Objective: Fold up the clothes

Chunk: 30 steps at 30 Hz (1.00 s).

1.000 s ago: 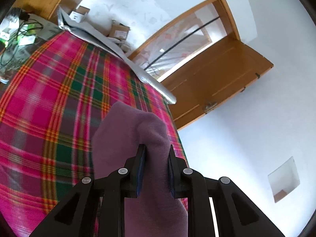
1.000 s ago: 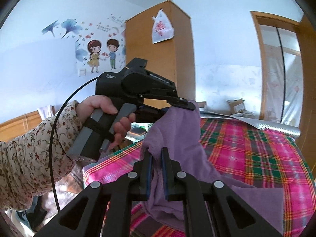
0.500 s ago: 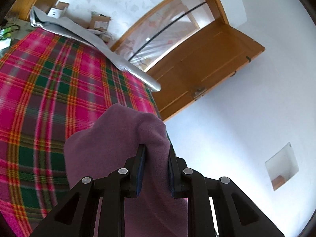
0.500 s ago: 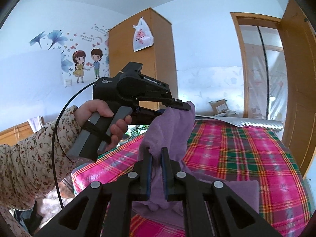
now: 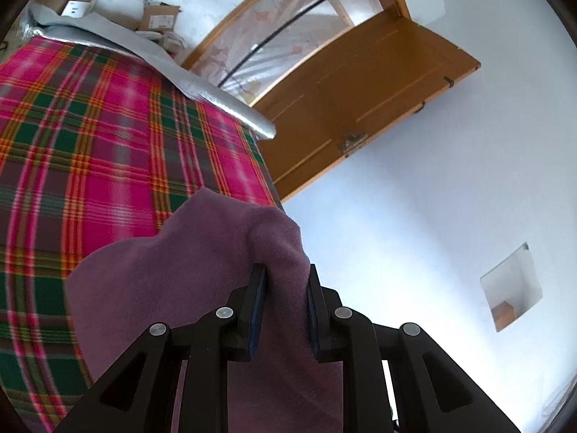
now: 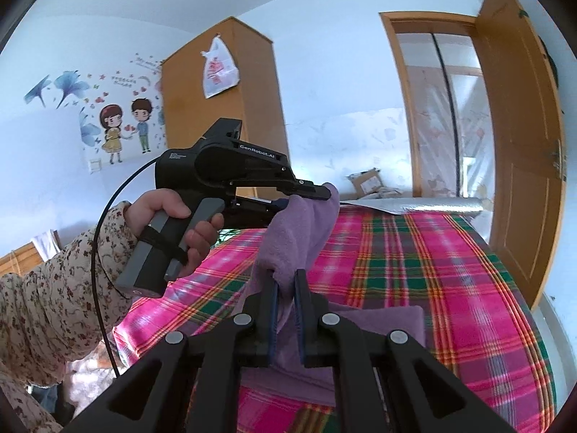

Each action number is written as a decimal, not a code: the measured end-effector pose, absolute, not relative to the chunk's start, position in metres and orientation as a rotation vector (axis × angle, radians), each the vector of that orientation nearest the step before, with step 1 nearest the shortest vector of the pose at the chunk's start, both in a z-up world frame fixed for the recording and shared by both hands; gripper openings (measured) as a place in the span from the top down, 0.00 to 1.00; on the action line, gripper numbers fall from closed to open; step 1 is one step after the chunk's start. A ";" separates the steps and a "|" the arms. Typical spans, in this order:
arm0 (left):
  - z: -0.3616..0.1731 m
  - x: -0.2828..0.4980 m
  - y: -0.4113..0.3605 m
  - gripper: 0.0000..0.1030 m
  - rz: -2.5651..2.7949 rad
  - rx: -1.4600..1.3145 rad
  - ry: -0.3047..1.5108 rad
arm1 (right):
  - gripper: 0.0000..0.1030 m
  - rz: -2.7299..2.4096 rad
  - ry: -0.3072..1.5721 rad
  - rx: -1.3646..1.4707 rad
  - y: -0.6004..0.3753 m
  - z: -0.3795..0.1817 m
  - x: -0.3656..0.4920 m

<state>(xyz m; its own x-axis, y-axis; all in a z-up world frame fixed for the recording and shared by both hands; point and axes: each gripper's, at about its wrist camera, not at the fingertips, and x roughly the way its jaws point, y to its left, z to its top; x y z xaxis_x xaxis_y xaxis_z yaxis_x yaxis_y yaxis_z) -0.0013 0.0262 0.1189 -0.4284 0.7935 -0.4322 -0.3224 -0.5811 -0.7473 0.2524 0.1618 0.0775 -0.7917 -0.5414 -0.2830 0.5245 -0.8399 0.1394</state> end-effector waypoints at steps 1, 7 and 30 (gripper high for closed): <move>0.117 -0.003 0.031 0.80 2.045 -1.049 -0.752 | 0.92 -2.540 -0.078 0.427 0.165 0.076 0.252; 0.105 -0.016 0.057 0.80 2.011 -1.101 -0.723 | 0.92 -2.578 -0.108 0.462 0.180 0.068 0.248; 0.033 -0.064 0.118 0.82 1.822 -1.297 -0.763 | 0.92 -2.702 -0.222 0.800 0.238 0.001 0.212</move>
